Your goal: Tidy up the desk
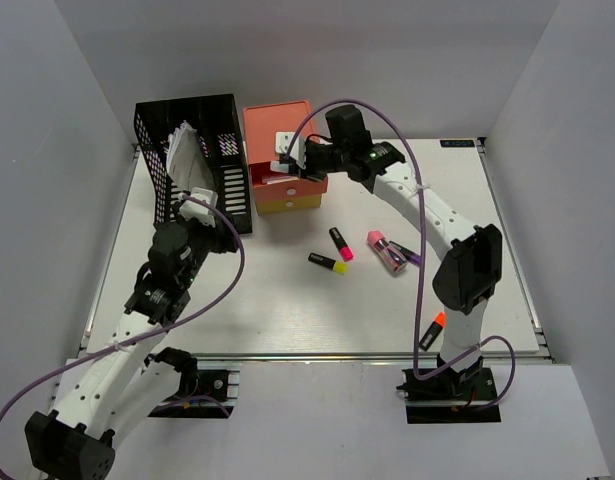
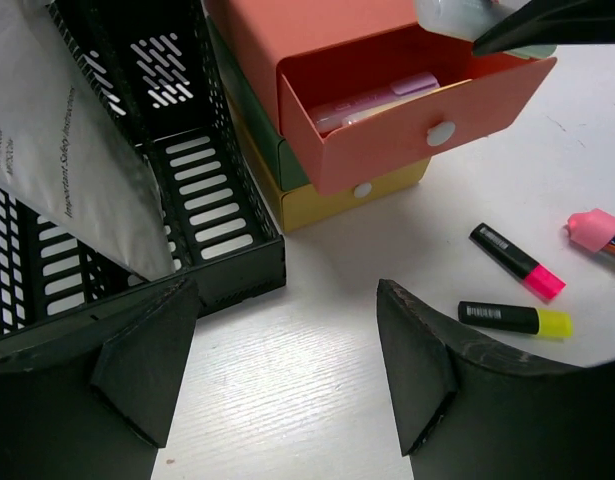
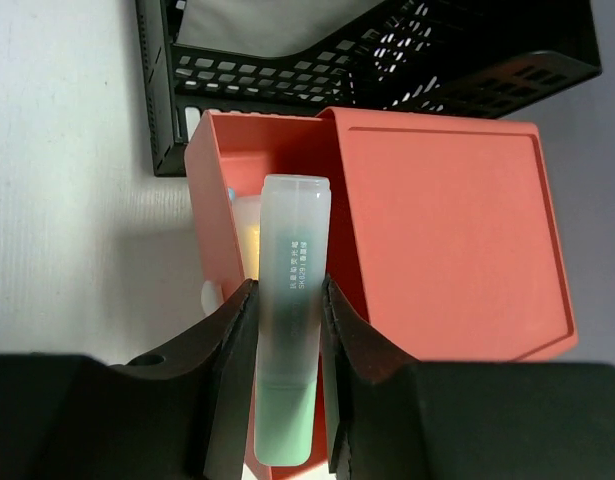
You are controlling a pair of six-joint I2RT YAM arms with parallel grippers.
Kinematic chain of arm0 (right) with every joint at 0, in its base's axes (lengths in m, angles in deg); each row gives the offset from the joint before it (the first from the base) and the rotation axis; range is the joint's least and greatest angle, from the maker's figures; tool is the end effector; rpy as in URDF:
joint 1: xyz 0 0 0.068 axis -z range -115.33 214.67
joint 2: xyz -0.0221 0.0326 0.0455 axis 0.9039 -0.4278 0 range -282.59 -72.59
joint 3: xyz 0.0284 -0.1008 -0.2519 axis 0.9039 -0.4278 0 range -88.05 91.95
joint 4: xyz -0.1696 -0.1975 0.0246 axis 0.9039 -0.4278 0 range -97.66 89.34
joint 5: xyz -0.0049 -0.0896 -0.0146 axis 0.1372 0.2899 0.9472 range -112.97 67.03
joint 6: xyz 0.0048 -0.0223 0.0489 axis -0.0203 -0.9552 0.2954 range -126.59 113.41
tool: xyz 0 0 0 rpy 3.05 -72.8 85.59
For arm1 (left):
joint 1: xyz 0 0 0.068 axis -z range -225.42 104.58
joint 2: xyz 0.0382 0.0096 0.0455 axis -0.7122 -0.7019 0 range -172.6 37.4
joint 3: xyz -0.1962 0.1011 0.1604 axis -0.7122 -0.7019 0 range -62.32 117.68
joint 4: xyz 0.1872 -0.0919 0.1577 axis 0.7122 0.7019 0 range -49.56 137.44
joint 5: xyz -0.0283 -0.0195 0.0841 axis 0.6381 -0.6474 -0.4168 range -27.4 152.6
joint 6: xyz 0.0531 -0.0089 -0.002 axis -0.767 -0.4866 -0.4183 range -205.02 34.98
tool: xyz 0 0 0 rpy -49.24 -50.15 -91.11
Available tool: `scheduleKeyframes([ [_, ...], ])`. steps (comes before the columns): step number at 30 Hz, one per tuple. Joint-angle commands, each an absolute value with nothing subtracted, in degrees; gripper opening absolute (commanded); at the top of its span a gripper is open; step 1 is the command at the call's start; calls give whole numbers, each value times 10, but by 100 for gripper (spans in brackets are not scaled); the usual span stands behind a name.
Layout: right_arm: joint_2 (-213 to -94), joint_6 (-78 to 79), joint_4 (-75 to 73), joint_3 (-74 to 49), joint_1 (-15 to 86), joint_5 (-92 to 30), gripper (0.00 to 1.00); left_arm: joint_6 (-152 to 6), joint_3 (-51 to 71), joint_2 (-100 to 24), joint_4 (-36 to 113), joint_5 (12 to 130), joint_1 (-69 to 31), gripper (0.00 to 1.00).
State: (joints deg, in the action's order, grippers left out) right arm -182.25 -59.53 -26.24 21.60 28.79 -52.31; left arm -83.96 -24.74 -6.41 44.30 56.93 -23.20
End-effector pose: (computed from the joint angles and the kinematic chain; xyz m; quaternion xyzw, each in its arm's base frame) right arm 0.3532 0.2771 0.3767 -0.6693 0.4903 0.1355 0.5416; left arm 0.1747 -0.0674 0.3103 0.1093 0.7584 -0.0922 0.6359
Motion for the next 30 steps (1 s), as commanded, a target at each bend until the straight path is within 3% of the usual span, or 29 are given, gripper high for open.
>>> scheduleKeyframes([
  [1, -1827, -606, -239, 246, 286, -531, 21, -837, -254, -57, 433, 547, -235, 82],
  [4, -1837, -604, -229, 245, 285, -522, 30, -838, -253, -57, 433, 547, -235, 82],
  [13, -1850, -612, -210, 245, 285, -500, 33, -839, -255, -56, 433, 545, -235, 82],
  [21, -1851, -606, -214, 235, 284, -499, 65, -838, -255, -56, 433, 543, -235, 82],
  [23, -1842, -591, -206, 237, 283, -500, 65, -839, -254, -55, 433, 544, -235, 82],
  [25, -1833, -574, -191, 242, 284, -506, 62, -839, -255, -56, 433, 545, -235, 82],
  [26, -1825, -550, -187, 248, 285, -521, 53, -839, -255, -55, 433, 546, -235, 82],
  [28, -1815, -529, -189, 257, 289, -542, 28, -839, -255, -53, 433, 545, -235, 82],
  [29, -1804, -525, -195, 259, 290, -581, 2, -839, -254, -52, 433, 545, -235, 82],
  [30, -1802, -540, -215, 262, 293, -618, 0, -839, -254, -51, 432, 545, -235, 82],
])
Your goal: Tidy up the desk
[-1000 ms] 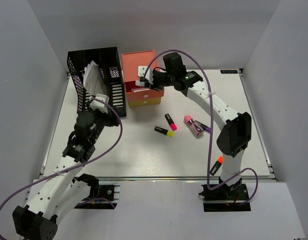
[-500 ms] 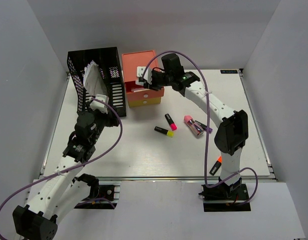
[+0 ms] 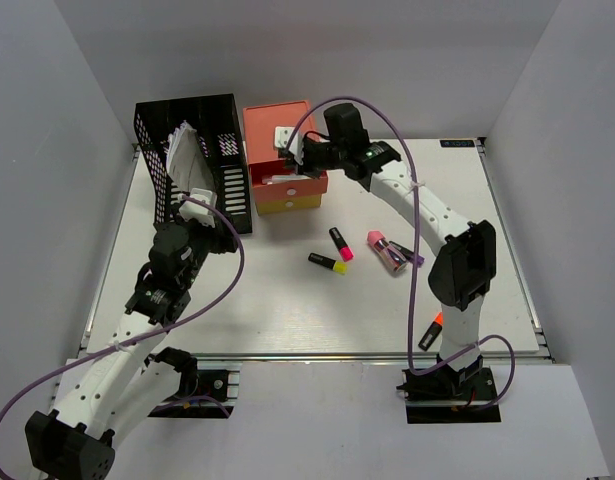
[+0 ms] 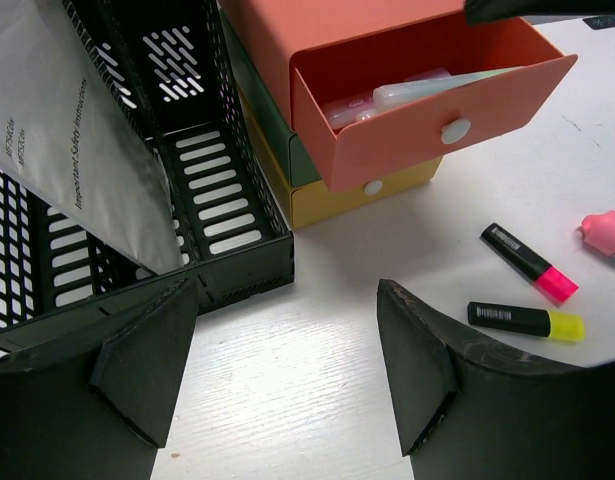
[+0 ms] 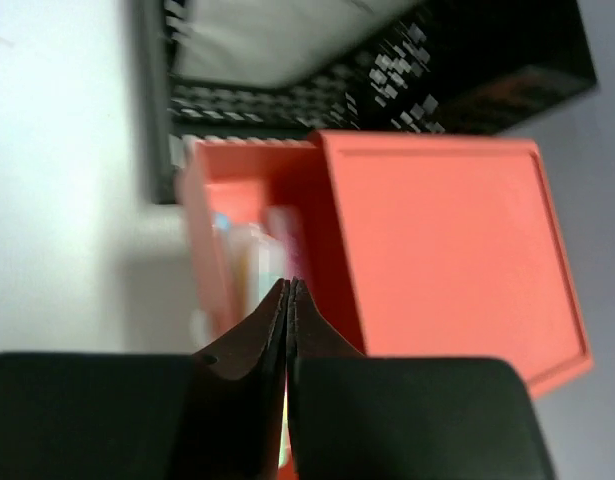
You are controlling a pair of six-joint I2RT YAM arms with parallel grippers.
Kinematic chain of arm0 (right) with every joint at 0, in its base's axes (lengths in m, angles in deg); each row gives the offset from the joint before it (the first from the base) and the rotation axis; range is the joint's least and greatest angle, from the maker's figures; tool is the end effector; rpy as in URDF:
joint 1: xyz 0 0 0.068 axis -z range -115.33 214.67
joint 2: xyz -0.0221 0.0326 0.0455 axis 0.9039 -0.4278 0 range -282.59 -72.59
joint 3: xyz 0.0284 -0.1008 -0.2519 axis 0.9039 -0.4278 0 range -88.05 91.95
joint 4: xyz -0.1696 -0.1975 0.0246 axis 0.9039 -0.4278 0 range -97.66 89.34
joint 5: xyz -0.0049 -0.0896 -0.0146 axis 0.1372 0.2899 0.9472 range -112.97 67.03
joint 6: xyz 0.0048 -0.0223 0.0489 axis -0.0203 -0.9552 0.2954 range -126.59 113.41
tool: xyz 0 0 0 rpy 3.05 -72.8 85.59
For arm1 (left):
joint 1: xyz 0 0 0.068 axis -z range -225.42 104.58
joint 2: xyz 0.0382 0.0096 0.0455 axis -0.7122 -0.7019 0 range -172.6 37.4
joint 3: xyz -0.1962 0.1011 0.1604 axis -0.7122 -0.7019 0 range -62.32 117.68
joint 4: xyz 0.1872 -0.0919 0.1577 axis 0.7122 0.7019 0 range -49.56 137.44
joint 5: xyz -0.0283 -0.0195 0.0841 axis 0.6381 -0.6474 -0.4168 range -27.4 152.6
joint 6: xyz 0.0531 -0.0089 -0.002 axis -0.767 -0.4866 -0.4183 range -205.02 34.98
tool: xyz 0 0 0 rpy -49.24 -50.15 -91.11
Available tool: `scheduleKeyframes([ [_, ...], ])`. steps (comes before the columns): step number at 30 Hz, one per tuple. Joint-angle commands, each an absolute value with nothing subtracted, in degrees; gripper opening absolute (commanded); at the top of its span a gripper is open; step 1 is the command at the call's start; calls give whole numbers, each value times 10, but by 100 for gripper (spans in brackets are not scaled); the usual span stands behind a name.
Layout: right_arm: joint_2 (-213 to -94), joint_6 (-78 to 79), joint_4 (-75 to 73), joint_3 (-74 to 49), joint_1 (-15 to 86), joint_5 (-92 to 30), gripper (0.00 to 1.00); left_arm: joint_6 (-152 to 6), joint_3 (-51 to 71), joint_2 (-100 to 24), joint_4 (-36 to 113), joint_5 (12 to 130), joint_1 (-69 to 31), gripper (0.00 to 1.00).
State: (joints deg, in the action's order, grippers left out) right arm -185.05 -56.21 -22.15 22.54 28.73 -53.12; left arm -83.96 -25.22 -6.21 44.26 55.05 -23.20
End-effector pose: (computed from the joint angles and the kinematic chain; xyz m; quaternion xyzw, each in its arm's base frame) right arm 0.3650 0.2868 0.3679 -0.6529 0.4951 0.1526 0.5525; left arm 0.1745 -0.0660 0.3080 0.0992 0.7610 -0.0794 0.6362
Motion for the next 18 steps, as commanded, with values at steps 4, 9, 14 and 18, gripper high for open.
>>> scheduleKeyframes([
  [4, -1798, -705, -406, 270, 293, -747, 0, -839, -254, -50, 433, 547, -235, 82],
  [9, -1821, -789, -513, 267, 286, -665, 0, -840, -255, -44, 433, 548, -235, 82],
  [14, -1831, -730, -441, 243, 286, -517, 0, -840, -254, -45, 432, 553, -235, 82],
  [18, -1837, -682, -365, 217, 287, -440, 0, -841, -253, -45, 432, 555, -235, 82],
])
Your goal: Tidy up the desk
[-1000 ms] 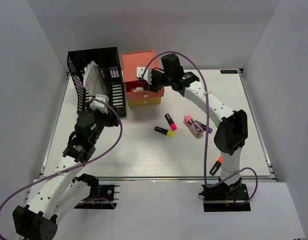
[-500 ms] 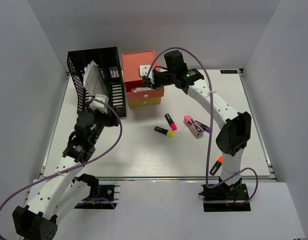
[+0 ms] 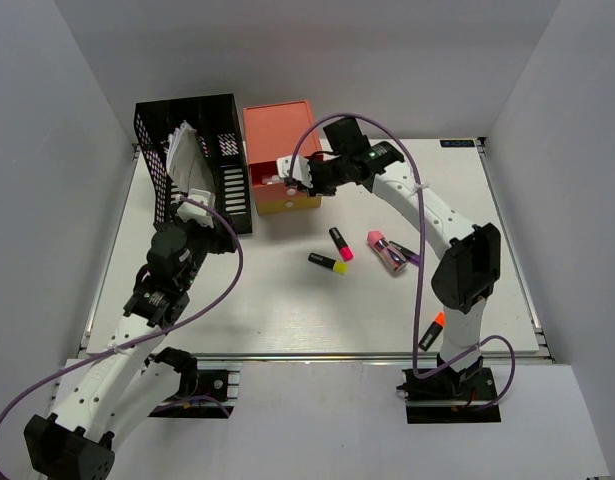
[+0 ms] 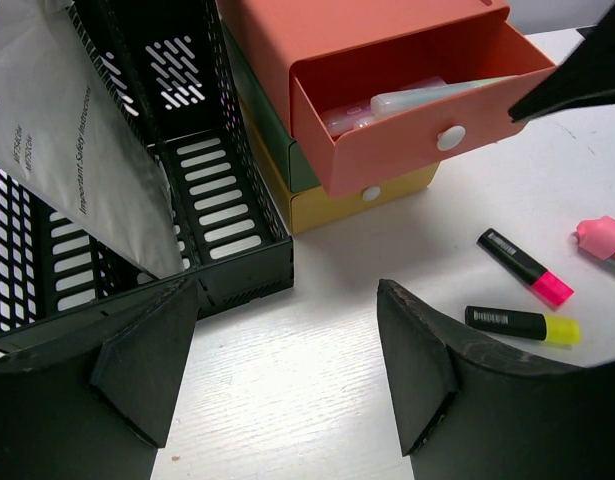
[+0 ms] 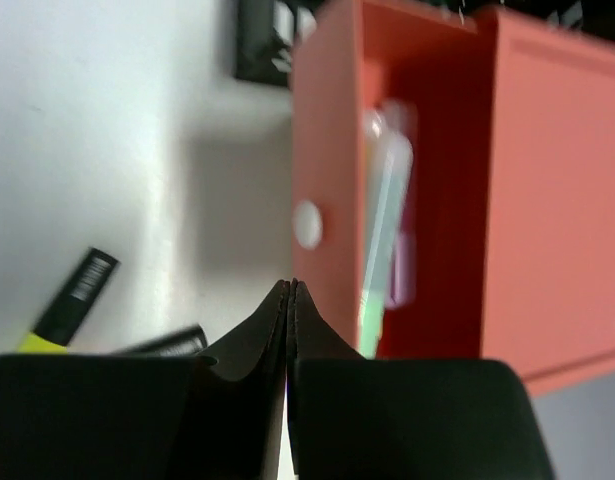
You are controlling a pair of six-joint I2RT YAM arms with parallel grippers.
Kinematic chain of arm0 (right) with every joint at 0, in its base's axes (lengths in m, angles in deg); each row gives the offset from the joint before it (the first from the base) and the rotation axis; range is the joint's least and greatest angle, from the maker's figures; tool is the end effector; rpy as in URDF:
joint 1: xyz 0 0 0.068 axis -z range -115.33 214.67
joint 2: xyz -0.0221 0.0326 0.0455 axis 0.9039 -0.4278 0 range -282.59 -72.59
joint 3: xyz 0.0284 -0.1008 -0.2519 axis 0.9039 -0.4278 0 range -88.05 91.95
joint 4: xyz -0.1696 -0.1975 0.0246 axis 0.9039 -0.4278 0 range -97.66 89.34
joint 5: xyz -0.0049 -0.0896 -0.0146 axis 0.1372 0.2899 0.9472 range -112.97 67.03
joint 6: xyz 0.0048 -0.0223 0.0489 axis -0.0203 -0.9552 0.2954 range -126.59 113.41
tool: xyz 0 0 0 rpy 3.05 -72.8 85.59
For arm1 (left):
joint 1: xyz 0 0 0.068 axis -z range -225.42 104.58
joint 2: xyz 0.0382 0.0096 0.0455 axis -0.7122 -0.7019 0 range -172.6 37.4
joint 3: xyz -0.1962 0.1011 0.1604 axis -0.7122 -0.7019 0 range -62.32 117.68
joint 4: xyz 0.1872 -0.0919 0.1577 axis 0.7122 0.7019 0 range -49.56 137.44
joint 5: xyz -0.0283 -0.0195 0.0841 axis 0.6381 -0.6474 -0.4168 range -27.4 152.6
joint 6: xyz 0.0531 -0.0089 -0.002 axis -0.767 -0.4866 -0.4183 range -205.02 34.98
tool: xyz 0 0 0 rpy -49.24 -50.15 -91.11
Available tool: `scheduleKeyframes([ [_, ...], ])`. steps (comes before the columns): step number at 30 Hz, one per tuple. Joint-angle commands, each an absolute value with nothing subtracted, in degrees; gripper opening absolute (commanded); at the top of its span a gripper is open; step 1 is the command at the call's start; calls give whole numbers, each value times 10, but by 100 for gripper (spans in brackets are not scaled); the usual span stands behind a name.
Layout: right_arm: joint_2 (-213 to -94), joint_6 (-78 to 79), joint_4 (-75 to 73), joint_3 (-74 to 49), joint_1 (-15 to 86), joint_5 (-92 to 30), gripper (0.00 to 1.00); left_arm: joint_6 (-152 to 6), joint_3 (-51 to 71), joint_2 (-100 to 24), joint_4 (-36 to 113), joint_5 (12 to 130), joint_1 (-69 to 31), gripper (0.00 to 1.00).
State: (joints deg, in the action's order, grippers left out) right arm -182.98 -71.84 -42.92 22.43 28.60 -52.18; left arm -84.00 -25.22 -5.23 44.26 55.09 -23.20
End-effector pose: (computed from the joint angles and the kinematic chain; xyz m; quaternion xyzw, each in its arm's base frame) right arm 0.3411 0.2701 0.3508 -0.7490 0.4817 0.1243 0.4376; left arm 0.1713 -0.0648 0.3108 0.0983 0.7556 -0.0811 0.6425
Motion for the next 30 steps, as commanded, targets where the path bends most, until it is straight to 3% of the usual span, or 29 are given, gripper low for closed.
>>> scheduleKeyframes([
  [1, -1846, -664, -356, 220, 286, -419, 0, -841, -254, -43, 432, 554, -235, 82],
  [18, -1902, -563, -132, 205, 279, -250, 0, -839, -258, -50, 426, 561, -235, 82],
  [23, -1869, -557, -170, 186, 278, -298, 0, -835, -265, -50, 411, 592, -235, 82],
  [24, -1856, -571, -194, 179, 280, -352, 0, -833, -266, -50, 409, 600, -235, 81],
  [26, -1819, -569, -237, 148, 283, -421, 0, -826, -274, -50, 391, 625, -235, 70],
  [27, -1766, -559, -237, 97, 284, -479, 0, -820, -279, -50, 374, 655, -235, 51],
  [29, -1669, -484, -172, 23, 294, -513, 0, -800, -289, -64, 348, 700, -235, 30],
  [30, -1638, -455, -138, -60, 299, -528, 0, -792, -291, -75, 342, 715, -235, 12],
])
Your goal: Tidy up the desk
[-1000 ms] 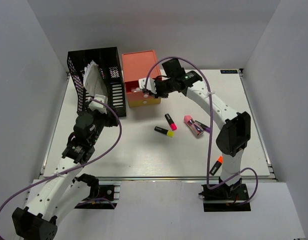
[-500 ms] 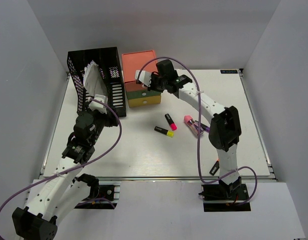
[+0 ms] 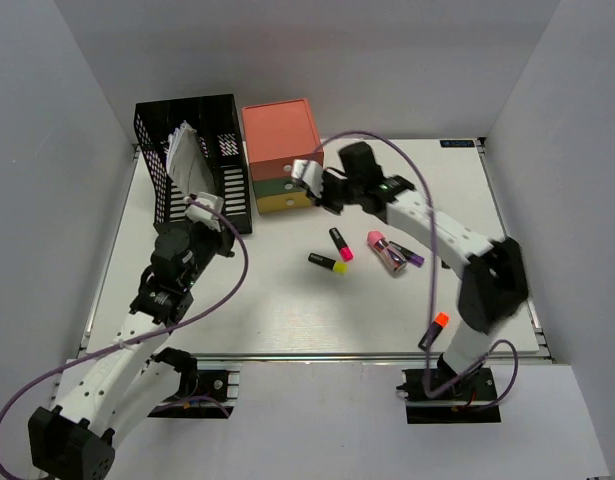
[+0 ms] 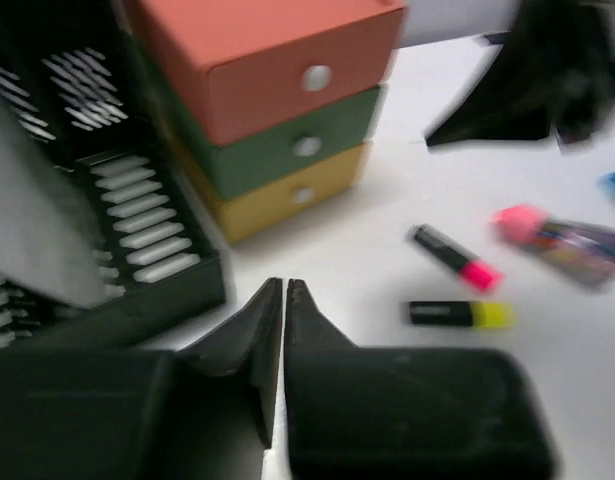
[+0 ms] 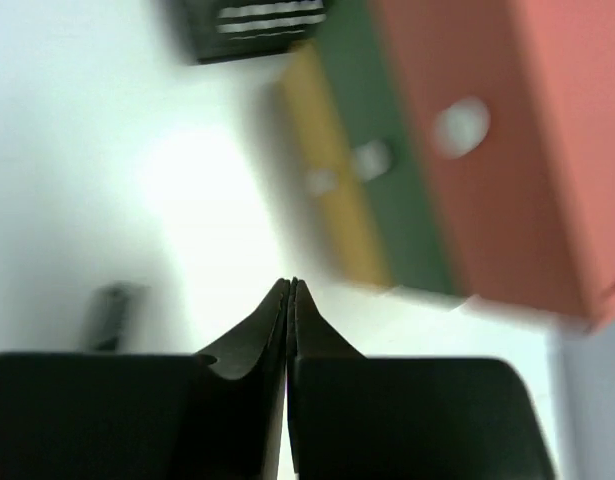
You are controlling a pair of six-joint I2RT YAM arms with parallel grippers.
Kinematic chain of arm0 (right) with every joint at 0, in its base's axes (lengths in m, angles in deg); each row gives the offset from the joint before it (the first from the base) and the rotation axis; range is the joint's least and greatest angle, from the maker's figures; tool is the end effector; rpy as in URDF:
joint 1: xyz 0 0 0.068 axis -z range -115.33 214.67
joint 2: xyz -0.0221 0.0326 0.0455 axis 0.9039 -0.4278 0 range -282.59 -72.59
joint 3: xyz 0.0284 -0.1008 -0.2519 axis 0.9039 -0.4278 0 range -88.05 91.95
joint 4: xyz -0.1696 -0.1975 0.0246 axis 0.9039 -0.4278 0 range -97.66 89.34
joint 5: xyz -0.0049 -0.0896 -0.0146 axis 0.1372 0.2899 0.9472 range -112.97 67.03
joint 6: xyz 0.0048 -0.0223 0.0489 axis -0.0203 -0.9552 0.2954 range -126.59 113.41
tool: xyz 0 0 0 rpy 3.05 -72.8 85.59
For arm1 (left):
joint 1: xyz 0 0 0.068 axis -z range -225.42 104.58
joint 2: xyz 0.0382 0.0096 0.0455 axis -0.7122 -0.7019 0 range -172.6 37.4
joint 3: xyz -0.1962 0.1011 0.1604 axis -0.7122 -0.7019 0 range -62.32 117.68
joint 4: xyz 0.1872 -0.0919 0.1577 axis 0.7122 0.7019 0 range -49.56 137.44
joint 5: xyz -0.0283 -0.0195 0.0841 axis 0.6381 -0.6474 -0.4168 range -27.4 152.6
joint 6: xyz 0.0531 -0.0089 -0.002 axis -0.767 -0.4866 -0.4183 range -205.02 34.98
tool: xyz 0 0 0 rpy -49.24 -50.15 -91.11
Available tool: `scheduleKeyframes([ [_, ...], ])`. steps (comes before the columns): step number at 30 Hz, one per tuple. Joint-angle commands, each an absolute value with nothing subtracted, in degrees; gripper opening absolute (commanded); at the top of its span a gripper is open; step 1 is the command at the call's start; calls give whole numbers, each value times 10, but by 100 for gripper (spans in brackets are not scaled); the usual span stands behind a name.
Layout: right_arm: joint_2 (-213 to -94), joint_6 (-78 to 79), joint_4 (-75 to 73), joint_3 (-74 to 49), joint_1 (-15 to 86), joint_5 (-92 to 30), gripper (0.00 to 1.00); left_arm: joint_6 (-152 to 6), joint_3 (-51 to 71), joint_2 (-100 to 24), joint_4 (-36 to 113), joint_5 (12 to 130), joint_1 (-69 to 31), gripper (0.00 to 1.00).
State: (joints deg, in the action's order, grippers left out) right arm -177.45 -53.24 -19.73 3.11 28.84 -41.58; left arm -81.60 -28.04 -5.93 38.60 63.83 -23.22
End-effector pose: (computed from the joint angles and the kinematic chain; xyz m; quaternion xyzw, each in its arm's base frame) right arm 0.3424 0.2613 0.3106 -0.6294 0.6003 0.0968 0.4838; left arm 0.1738 -0.0716 0.3018 0.1294 0.7389 -0.1544 0.6430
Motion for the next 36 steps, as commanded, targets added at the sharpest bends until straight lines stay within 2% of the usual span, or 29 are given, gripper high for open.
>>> scheduleKeyframes([
  [1, -1604, -370, -103, -100, 309, -523, 0, -770, -292, -102, 334, 732, -235, 7],
  [2, -1547, -320, -69, -137, 314, -508, 7, -758, -293, -121, 325, 752, -235, 2],
  [3, -1527, -269, -24, -169, 329, -452, 36, -741, -294, -139, 298, 788, -235, 0],
  [5, -1489, -166, -32, -219, 345, -431, 45, -679, -299, -207, 230, 827, -235, 0],
  [6, -1484, -143, -74, -222, 377, -435, 45, -659, -296, -230, 209, 864, -224, 0],
  [7, -1482, -107, -89, -231, 392, -453, 41, -621, -291, -281, 192, 871, -224, 0],
  [8, -1477, -87, -100, -239, 404, -476, 32, -604, -271, -305, 173, 873, -217, 0],
  [9, -1474, -73, -108, -250, 449, -531, 11, -565, -259, -328, 164, 871, -217, 0],
  [10, -1471, -54, -103, -278, 463, -566, 3, -543, -250, -349, 156, 857, -217, 3],
  [11, -1465, -26, -92, -294, 491, -627, 0, -529, -229, -385, 154, 835, -210, 9],
  [13, -1461, -5, -49, -336, 527, -680, 0, -491, -208, -413, 164, 754, -203, 25],
  [14, -1455, -14, -44, -343, 549, -721, 0, -484, -194, -444, 183, 729, -192, 39],
  [17, -1440, -59, -79, -342, 589, -766, 3, -468, -131, -488, 230, 636, -165, 60],
  [23, -1431, -63, -65, -366, 639, -892, 18, -478, -27, -602, 280, 441, -112, 64],
  [29, -1407, -111, -88, -364, 658, -896, 20, -486, 29, -660, 301, 305, -78, 63],
  [36, -1377, -105, -70, -375, 663, -884, 20, -503, 62, -678, 313, 239, -67, 62],
])
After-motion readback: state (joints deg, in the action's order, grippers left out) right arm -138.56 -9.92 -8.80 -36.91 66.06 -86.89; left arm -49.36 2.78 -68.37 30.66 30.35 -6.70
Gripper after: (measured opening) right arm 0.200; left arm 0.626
